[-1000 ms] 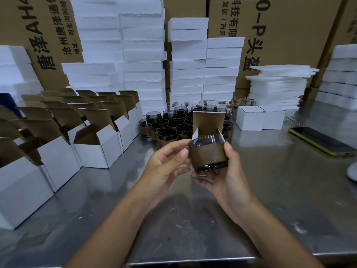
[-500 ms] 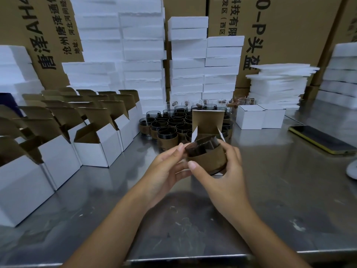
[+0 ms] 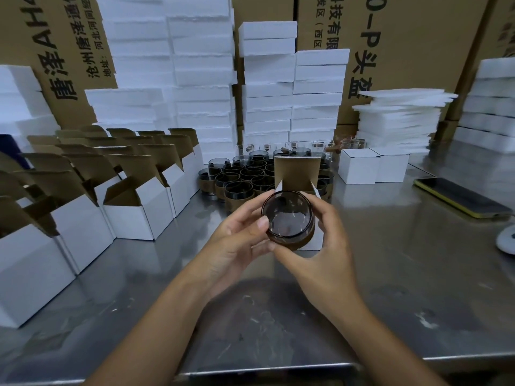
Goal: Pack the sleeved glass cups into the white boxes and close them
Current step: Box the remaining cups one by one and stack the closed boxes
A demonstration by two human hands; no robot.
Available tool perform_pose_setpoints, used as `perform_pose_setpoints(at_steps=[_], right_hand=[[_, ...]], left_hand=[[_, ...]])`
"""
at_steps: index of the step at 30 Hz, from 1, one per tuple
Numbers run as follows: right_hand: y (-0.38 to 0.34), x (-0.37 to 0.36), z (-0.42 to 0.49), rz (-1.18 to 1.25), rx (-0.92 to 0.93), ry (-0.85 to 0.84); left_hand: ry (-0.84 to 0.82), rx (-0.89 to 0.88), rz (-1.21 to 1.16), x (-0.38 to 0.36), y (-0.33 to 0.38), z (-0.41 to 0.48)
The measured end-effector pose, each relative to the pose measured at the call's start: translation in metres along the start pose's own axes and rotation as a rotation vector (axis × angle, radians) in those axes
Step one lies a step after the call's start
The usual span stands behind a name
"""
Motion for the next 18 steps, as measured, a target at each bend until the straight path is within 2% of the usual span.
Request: perform_pose_setpoints(at_steps=[8, 14, 18], right_hand=[[0.002, 0.000, -0.001, -0.023, 0.033, 0.014], [0.005, -0.001, 0.000, 0.009, -0.010, -0.003], [0.009, 0.000, 0.001, 0.086, -0.109, 0.016]], left_hand=[[-0.018, -0.038, -0.087, -0.001, 0.004, 0.000], [0.007, -0.028, -0.053, -0.001, 0.004, -0.001], [-0.023, -0.004, -0.005, -0.005, 0.002, 0.000]])
Point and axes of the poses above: each hand's wrist, its own z-axis towards the middle knuckle, its own x-axis out of the back of the hand, y = z × x, the point moved 10 cm from there along z, towards the middle knuckle, and after that the axes turned 9 degrees about z, right-handed, at the moved point
